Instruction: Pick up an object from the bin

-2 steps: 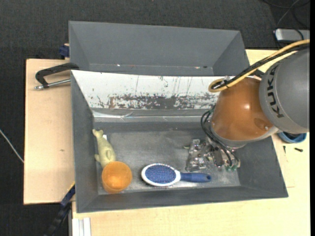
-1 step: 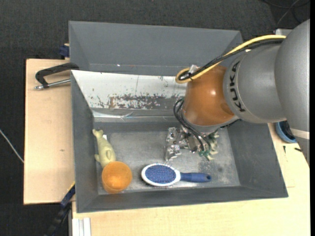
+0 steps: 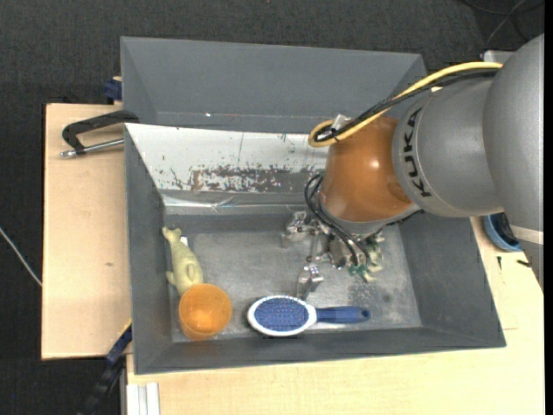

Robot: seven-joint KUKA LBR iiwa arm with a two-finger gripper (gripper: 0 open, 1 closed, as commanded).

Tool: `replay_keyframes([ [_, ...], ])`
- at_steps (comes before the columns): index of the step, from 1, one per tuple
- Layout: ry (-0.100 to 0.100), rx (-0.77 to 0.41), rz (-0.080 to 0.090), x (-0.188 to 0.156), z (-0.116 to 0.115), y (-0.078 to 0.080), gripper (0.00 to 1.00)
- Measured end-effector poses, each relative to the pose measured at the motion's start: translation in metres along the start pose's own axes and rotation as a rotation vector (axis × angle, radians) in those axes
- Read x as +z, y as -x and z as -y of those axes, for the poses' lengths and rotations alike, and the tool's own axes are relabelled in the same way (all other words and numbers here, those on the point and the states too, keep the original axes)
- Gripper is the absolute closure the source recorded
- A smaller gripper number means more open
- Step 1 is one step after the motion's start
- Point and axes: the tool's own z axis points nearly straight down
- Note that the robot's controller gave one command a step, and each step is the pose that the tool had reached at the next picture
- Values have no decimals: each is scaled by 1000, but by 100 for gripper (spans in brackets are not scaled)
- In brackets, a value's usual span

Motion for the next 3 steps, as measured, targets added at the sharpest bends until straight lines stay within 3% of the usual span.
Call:
replay_keyframes([
  [1,-1,-188,2,-54,-4,-43,0],
  [2,0,33,-7,-1,-53,-47,0],
  [3,-5,-23,-1,-19,57,-60,0],
])
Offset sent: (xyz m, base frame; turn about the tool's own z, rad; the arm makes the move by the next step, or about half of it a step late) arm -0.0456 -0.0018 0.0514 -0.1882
